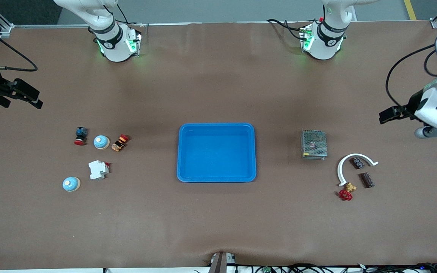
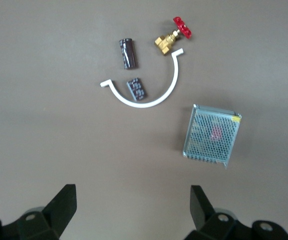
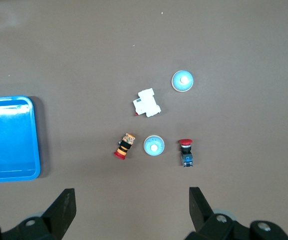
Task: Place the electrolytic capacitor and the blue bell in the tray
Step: 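Reach the right gripper to the bell while the left gripper reaches the capacitor, then grasp the bell with the right gripper while the left gripper grasps the capacitor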
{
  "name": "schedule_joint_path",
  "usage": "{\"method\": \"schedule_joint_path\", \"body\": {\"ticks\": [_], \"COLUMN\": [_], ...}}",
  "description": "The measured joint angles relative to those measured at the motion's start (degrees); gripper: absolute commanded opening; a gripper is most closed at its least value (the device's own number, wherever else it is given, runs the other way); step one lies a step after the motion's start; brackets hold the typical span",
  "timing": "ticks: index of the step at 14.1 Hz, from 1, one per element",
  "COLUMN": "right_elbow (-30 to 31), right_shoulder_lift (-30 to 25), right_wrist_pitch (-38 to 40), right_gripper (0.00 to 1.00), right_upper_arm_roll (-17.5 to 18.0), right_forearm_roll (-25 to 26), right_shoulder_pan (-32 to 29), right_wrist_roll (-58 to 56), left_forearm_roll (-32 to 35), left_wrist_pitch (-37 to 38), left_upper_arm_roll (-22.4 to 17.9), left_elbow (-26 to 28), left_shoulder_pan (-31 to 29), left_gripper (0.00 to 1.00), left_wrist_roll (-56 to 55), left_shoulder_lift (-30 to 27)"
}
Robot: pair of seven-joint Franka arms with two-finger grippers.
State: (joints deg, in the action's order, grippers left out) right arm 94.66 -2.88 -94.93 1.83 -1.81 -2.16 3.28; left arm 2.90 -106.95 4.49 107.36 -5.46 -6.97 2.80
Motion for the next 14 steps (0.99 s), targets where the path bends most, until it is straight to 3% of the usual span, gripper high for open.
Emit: {"method": "schedule_joint_path", "body": {"ticks": [5, 9, 14], "right_elbow": [0.6, 0.7, 0.6], "right_shoulder_lift": [6.8, 15.6, 22.8], "right_wrist_pitch": [-2.7, -10.1, -17.8], "right_gripper": [1.0, 1.0, 1.0], "right_upper_arm_roll": [0.1, -0.1, -0.7], "right_forearm_roll": [0.0, 1.4, 2.0], "right_shoulder_pan": [3.8, 4.3, 1.2], "right_wrist_roll": [-0.6, -13.6, -31.8], "left_forearm_roll": [0.0, 0.0, 0.0], "left_wrist_pitch": [-16.7, -25.7, -36.0], "left_upper_arm_roll": [0.0, -0.1, -0.3], "left_elbow": [9.4, 10.0, 10.0], "left_shoulder_pan": [-0.1, -1.0, -3.1], "left_gripper": [0.94, 0.86, 0.79], "left_wrist_roll": [-4.7, -6.8, -6.8], "left_shoulder_lift": [4.4, 11.0, 19.4]}}
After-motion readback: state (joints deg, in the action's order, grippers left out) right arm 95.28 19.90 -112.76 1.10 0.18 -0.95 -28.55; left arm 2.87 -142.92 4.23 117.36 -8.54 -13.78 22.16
